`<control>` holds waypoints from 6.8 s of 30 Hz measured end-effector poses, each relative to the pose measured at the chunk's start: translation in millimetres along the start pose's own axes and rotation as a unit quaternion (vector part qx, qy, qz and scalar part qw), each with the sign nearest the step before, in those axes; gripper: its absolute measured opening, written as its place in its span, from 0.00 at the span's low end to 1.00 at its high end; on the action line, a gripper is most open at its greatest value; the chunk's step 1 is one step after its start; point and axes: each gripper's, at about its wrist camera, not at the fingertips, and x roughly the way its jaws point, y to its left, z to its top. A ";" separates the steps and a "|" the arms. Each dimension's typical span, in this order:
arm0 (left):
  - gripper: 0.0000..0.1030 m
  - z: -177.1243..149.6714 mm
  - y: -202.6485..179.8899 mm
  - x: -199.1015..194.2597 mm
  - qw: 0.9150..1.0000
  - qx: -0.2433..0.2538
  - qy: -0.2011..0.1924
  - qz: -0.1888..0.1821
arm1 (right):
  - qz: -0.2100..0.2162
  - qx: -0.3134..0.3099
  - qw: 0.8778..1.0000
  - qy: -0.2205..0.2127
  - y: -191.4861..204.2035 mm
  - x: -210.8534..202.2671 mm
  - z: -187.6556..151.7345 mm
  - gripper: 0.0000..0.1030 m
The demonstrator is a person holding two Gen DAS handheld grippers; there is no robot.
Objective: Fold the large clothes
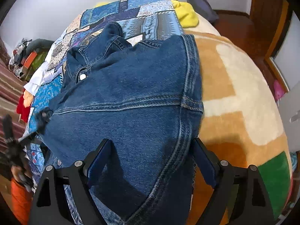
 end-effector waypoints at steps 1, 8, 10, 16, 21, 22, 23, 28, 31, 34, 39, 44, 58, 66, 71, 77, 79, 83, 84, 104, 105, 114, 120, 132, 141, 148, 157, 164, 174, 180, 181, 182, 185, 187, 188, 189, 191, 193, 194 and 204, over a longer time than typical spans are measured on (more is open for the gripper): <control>0.31 -6.6 4.1 -1.0 1.000 -0.010 -0.002 0.002 | 0.003 0.004 1.000 0.001 -2.5 -0.7 -1.2 0.83; 0.61 -23.7 40.3 -20.3 0.997 -0.047 0.020 0.059 | -0.003 -0.005 1.000 -0.004 -6.2 -7.6 -5.0 0.83; 0.61 -22.8 47.5 -27.3 0.996 -0.036 0.025 0.075 | -0.006 -0.016 1.000 -0.010 -5.5 -12.2 -4.1 0.83; 0.78 11.8 63.4 -43.6 0.997 -0.054 0.008 0.050 | 0.021 -0.008 0.999 -0.043 -10.9 -31.6 12.3 0.83; 0.80 54.2 71.9 -8.4 0.996 -0.090 0.021 0.006 | 0.024 0.002 0.998 -0.059 -13.7 -31.2 37.9 0.83; 0.80 60.3 74.8 2.8 0.995 -0.101 0.026 -0.003 | 0.025 0.003 0.998 -0.060 -14.9 -27.6 44.0 0.83; 0.80 65.6 78.8 16.4 0.993 -0.113 0.034 -0.008 | 0.028 0.004 0.998 -0.060 -16.1 -23.6 48.7 0.83; 0.74 70.0 80.9 58.1 0.989 -0.126 0.058 -0.048 | 0.041 0.029 0.998 -0.045 -30.5 7.5 66.5 0.78; 0.68 76.4 68.9 70.4 0.993 -0.101 0.047 -0.051 | 0.046 0.042 0.997 -0.051 -38.6 19.5 74.0 0.52; 0.41 85.4 56.2 75.3 0.996 -0.075 0.035 -0.023 | 0.048 0.048 0.995 -0.073 -40.6 20.8 80.9 0.30; 0.18 97.1 41.7 63.7 0.999 -0.040 0.012 0.003 | 0.048 0.004 0.994 -0.093 -22.3 12.8 92.1 0.14; 0.17 106.2 33.5 8.4 0.998 -0.008 -0.060 0.035 | 0.033 -0.070 0.990 -0.118 16.5 5.1 115.1 0.13; 0.17 130.2 107.0 14.1 0.990 -0.053 -0.048 0.121 | -0.021 -0.164 0.980 -0.111 111.2 75.2 198.7 0.13; 0.23 124.9 111.0 58.4 0.987 -0.044 -0.022 0.152 | -0.032 -0.164 0.984 -0.069 83.7 112.1 192.9 0.16; 0.24 121.0 108.2 56.3 0.986 -0.044 -0.021 0.158 | -0.049 -0.173 0.982 -0.052 83.5 110.0 190.5 0.29; 0.35 109.2 99.6 35.6 0.985 -0.035 -0.014 0.171 | -0.136 -0.180 0.971 -0.077 81.3 95.6 177.2 0.80; 0.42 106.9 94.8 23.0 0.986 -0.033 -0.021 0.164 | -0.118 -0.155 0.978 -0.071 76.2 83.8 174.6 0.80; 0.49 100.0 70.8 -16.9 0.987 -0.011 -0.047 0.155 | -0.089 -0.139 0.983 -0.081 80.0 46.1 160.6 0.80; 0.50 98.8 64.6 -24.5 0.987 -0.001 -0.053 0.154 | -0.085 -0.141 0.983 -0.086 83.7 36.5 156.0 0.80; 0.99 0.8 -28.6 -173.9 0.978 0.037 -0.182 0.093 | 0.032 -0.225 0.958 -0.173 147.4 -122.5 -2.5 0.99; 1.00 -5.8 -27.5 -173.2 0.979 0.034 -0.177 0.093 | 0.033 -0.222 0.960 -0.167 144.5 -120.8 -12.1 0.99; 0.99 -83.6 32.4 -113.0 0.995 -0.031 -0.037 0.089 | 0.048 -0.158 0.983 -0.086 90.3 -83.3 -70.2 0.99; 0.99 -134.1 70.8 -74.0 0.991 -0.112 0.053 0.041 | 0.081 -0.086 0.993 -0.029 50.0 -60.5 -98.9 0.90; 0.78 -168.2 49.5 -43.1 0.976 -0.171 0.097 -0.087 | 0.116 -0.076 0.990 -0.035 39.6 -63.3 -119.8 0.35; 0.17 -131.0 18.0 -83.5 0.995 -0.089 0.038 -0.028 | 0.145 -0.088 0.981 -0.094 55.7 -85.1 -100.7 0.14; 0.11 -66.8 -0.1 -147.6 0.994 -0.056 -0.088 -0.034 | 0.159 -0.102 0.970 -0.154 81.1 -98.6 -62.1 0.13; 0.10 40.9 40.2 -158.3 0.980 -0.108 -0.164 -0.030 | 0.140 -0.125 0.958 -0.216 121.3 -105.9 45.6 0.12; 0.10 122.1 84.9 -101.0 0.973 -0.177 -0.151 -0.013 | 0.096 -0.123 0.962 -0.224 150.7 -66.2 143.6 0.12; 0.12 157.0 111.6 42.5 0.981 -0.177 -0.046 0.058 | 0.008 -0.114 0.985 -0.132 151.6 89.1 216.6 0.12; 0.17 148.8 123.4 71.9 0.981 -0.184 -0.024 0.048 | 0.063 -0.095 0.989 -0.091 118.6 113.0 225.2 0.13; 0.17 148.8 123.5 70.9 0.981 -0.185 -0.022 0.047 | 0.072 -0.095 0.989 -0.085 115.5 110.9 227.0 0.13; 0.17 149.1 123.4 70.7 0.981 -0.185 -0.019 0.047 | 0.077 -0.098 0.989 -0.081 113.8 107.7 228.3 0.13; 0.18 149.7 119.6 69.6 0.984 -0.171 -0.009 0.056 | 0.088 -0.112 0.987 -0.079 113.1 92.8 230.1 0.13; 0.18 149.7 116.3 69.6 0.985 -0.162 -0.006 0.066 | 0.096 -0.117 0.985 -0.084 114.2 79.6 229.5 0.13; 0.18 149.1 113.9 70.1 0.985 -0.158 -0.004 0.073 | 0.101 -0.119 0.984 -0.087 114.9 72.5 228.4 0.13; 0.18 149.7 112.7 70.8 0.985 -0.154 -0.002 0.077 | 0.109 -0.116 0.983 -0.089 114.3 65.6 227.2 0.13; 0.18 150.8 108.1 71.0 0.985 -0.144 0.004 0.094 | 0.105 -0.117 0.984 -0.089 114.9 56.3 224.5 0.13; 0.18 153.4 106.2 73.1 0.984 -0.140 0.012 0.107 | 0.092 -0.118 0.984 -0.097 111.4 45.4 223.3 0.13; 0.18 154.5 105.3 73.0 0.984 -0.138 0.017 0.114 | 0.068 -0.117 0.985 -0.109 108.1 38.7 222.8 0.13; 0.63 153.0 87.5 -19.8 0.978 -0.057 -0.071 0.186 | -0.045 -0.162 0.974 -0.149 68.9 -27.0 192.1 0.13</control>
